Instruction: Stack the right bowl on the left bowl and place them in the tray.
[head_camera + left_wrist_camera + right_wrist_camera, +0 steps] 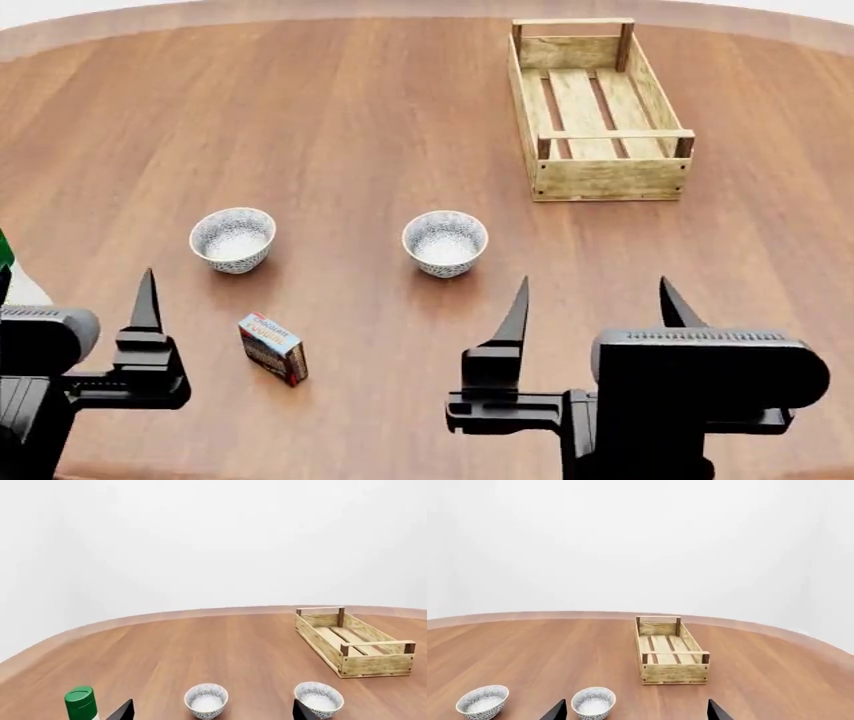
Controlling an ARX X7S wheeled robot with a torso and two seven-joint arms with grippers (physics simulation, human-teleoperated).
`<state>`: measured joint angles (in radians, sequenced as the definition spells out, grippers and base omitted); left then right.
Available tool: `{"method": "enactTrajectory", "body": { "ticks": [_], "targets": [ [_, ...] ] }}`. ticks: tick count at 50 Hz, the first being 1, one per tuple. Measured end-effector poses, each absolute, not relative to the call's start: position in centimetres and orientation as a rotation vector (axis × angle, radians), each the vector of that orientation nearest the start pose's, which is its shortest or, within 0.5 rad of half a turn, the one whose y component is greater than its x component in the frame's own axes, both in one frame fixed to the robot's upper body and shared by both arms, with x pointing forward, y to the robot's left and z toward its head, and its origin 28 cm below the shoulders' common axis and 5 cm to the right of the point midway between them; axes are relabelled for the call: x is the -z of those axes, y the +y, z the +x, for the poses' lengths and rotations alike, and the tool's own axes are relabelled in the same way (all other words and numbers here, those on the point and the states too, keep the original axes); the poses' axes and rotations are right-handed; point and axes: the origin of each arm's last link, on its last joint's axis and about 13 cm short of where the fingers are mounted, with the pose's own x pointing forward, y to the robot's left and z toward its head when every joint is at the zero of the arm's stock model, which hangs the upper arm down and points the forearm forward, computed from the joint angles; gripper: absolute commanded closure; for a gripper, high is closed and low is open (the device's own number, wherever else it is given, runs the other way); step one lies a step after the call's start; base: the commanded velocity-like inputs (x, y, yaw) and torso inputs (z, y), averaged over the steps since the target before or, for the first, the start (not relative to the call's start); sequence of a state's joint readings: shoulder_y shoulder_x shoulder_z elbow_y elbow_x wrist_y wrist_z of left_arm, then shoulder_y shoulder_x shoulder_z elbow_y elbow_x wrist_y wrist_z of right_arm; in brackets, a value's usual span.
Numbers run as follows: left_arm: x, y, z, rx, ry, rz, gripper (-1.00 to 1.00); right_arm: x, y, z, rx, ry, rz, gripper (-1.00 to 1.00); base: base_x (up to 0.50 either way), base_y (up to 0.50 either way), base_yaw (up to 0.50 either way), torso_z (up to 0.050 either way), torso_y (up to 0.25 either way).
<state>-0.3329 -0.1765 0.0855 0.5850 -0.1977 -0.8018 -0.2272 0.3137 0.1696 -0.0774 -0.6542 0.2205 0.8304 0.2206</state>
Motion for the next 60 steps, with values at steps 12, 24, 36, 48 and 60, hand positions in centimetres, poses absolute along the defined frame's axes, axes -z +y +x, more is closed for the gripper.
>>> {"method": "enactTrajectory", "body": {
  "ticks": [12, 24, 36, 48, 60],
  "targets": [
    [-17.3, 21.3, 24.1, -0.052, -0.138, 0.069, -1.0, -17.9, -10.1, 23.1, 0.023, -0.162, -0.047, -1.0, 0.38, 0.0, 0.0, 0.0, 0.0],
    [-18.2, 21.6, 24.0, -0.061, -0.165, 0.072, -1.0, -18.9, -10.0, 23.0, 0.02, -0.188, -0.058, -1.0, 0.5, 0.0, 0.0, 0.0, 0.0],
    [-18.5, 21.7, 24.0, -0.07, -0.182, 0.076, -1.0, -19.2, -9.8, 22.9, 0.011, -0.195, -0.064, -1.0, 0.5, 0.0, 0.0, 0.0, 0.001],
    [-18.7, 21.9, 24.1, -0.078, -0.188, 0.077, -1.0, -19.4, -9.8, 22.8, -0.009, -0.195, -0.068, -1.0, 0.5, 0.0, 0.0, 0.0, 0.0],
    [-18.7, 21.9, 24.1, -0.079, -0.191, 0.076, -1.0, -19.5, -9.7, 22.8, -0.013, -0.196, -0.071, -1.0, 0.5, 0.0, 0.0, 0.0, 0.001]
  ]
}}
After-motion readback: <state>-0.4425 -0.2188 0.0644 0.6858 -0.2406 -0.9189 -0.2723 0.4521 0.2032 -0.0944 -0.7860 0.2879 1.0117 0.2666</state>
